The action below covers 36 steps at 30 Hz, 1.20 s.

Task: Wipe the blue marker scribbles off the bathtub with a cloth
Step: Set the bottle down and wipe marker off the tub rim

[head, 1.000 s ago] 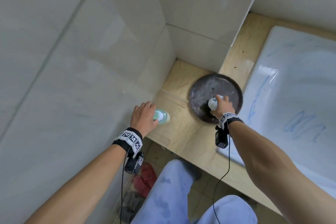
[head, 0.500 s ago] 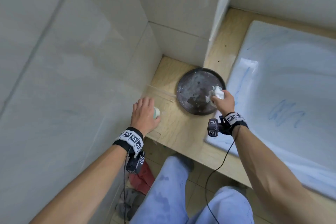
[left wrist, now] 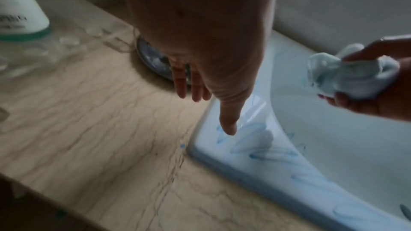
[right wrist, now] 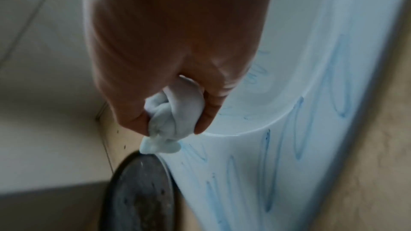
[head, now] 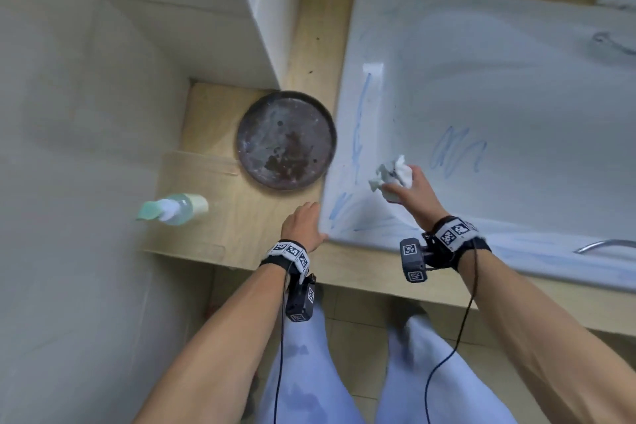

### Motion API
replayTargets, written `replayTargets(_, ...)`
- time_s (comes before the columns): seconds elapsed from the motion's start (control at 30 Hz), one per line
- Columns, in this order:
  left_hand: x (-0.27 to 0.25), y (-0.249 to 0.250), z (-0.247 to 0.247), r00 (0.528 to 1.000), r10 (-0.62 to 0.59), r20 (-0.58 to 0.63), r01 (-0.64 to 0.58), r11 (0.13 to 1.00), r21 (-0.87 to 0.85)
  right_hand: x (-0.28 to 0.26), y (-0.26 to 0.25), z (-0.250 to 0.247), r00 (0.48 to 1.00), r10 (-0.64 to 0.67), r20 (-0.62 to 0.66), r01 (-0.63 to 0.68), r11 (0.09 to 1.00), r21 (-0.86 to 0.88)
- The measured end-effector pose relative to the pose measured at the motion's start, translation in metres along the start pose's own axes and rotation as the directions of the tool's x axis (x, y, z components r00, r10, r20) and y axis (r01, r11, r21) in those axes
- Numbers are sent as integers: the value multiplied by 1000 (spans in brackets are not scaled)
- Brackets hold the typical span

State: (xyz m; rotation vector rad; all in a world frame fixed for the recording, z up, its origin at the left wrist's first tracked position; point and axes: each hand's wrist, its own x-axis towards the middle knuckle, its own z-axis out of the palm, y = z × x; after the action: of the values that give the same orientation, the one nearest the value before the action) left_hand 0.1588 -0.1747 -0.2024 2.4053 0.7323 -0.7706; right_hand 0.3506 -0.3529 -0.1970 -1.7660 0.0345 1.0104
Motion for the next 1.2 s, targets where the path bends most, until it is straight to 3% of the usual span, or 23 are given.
replayTargets(0.07, 7, 0, 28, 1000, -5, -4, 5, 1000, 7, 11, 15, -2, 992, -124, -33, 108, 947, -303)
replayTargets(0.13, 11, -2, 47, 999, -28, -43, 28, 1000, 4, 22, 22, 4, 968, -250, 2, 211, 815, -540)
replayTargets(0.23, 14, -7, 64, 994, -59, -91, 54, 997, -59, 40, 19, 20, 931, -359, 64, 318, 716, -621)
replayTargets(0.33, 20, -12, 72, 995, -33, -96, 25, 996, -80, 69, 17, 36, 857, -513, 52, 419, 635, -649)
replayTargets(0.5, 32, -19, 74, 992, 8, -127, -9, 1000, -7, 110, 14, 57, 900, -426, 89, 371, 645, -668)
replayTargets(0.67, 35, -18, 76, 991, 12, -130, -10, 1000, 11, 113, 22, 73, 872, -475, 115, 409, 582, -703)
replayTargets(0.77, 37, -16, 71, 996, 10, -91, -7, 1000, 30, 95, 29, 80, 836, -509, 204, 473, 479, -739)
replayTargets(0.93, 36, -16, 63, 999, -5, -54, 6, 1000, 4, 50, 63, 84, 818, -493, 297, 523, 422, -741)
replayTargets(1.1, 34, -23, 60, 999, 17, -42, -24, 987, -161, -13, 108, 76, 784, -383, 489, 611, 338, -716)
replayTargets(1.2, 39, -31, 62, 1000, 13, -25, -17, 978, -207, -32, 127, 66, 733, -394, 554, 673, 300, -676)
